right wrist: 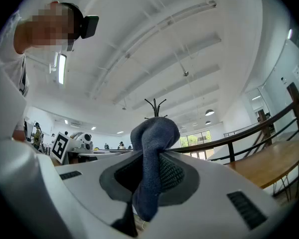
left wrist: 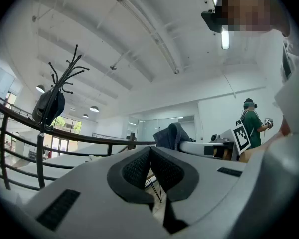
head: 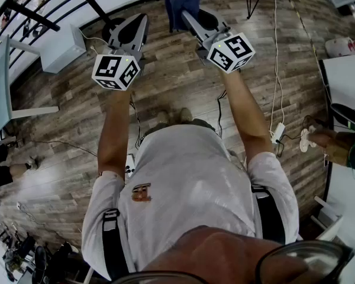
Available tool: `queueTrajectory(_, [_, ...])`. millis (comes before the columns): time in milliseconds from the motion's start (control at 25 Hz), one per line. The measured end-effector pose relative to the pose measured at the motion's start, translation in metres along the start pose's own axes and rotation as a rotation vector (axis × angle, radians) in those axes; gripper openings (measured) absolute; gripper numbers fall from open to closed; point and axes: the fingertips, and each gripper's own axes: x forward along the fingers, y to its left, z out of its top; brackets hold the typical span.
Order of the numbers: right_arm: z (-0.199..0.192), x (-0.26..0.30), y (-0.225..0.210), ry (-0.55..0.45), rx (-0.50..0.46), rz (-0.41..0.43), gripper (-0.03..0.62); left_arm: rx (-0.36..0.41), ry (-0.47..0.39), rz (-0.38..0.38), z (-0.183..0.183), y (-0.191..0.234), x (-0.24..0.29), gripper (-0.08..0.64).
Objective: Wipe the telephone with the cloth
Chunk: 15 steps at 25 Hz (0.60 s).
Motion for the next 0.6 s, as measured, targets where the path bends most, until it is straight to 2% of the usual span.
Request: queueTrajectory(600, [0.016, -0.008, -0.047, -0.016, 0.02, 0.017, 0.08, 0.01, -0.008, 0.023, 0.005, -0.011, 0.053, 0.018])
